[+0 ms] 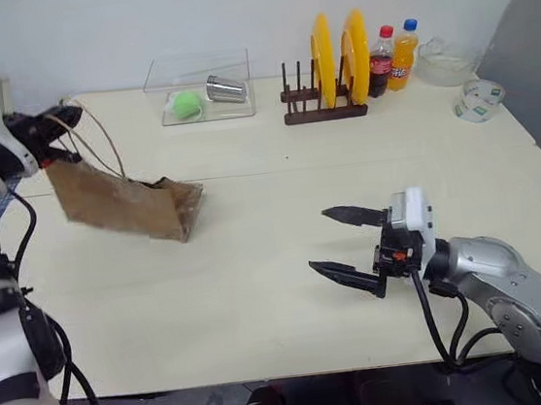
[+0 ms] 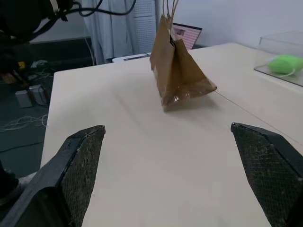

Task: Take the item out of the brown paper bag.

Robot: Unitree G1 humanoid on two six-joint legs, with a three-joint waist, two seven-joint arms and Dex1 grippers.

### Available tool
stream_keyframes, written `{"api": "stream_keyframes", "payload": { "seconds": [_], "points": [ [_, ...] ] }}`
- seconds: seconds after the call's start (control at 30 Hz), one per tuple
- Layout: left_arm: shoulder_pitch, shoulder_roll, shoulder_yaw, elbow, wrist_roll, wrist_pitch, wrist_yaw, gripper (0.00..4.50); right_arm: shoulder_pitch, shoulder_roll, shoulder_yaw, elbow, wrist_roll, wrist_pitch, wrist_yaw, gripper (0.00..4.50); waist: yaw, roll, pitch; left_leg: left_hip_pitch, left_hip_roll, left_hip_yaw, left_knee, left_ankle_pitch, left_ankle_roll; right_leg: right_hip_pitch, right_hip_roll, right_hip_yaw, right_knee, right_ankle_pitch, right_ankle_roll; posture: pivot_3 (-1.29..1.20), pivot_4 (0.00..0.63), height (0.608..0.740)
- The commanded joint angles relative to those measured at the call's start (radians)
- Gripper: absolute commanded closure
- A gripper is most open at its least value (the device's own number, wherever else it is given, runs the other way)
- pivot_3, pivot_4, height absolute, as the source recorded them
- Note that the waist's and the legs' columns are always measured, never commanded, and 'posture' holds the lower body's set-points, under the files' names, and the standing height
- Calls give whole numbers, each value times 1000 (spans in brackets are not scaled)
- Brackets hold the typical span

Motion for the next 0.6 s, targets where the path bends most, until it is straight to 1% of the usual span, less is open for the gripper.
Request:
{"api": "stream_keyframes", "payload": {
  "seconds": [0.03,0.2,0.43,0.6],
  "points": [
    [-132,-36,-23,33,6,-46,-49,4456,30,-10,-43,-75,31,9,-32,0,2,-1,0,0,0,0,0,0,0,0,0,0,0,0,0,0,150,740],
    [-259,-143,-46,119,19,-73,-66,4456,86,-13,-83,-131,41,31,-92,0,-5,-3,2,-1,0,-1,2,0,0,0,0,-1,1,0,0,0,150,740],
    [-348,-285,-53,242,44,-115,-15,4456,155,-6,-127,-193,44,62,-197,0,-15,-3,2,-1,0,-1,3,0,0,0,0,0,1,0,0,0,150,740],
    [-397,-386,-62,285,54,-119,15,4456,185,1,-147,-217,46,98,-282,0,-15,-4,2,-2,-1,0,4,0,0,0,0,0,2,0,0,0,150,740]
  ]
}}
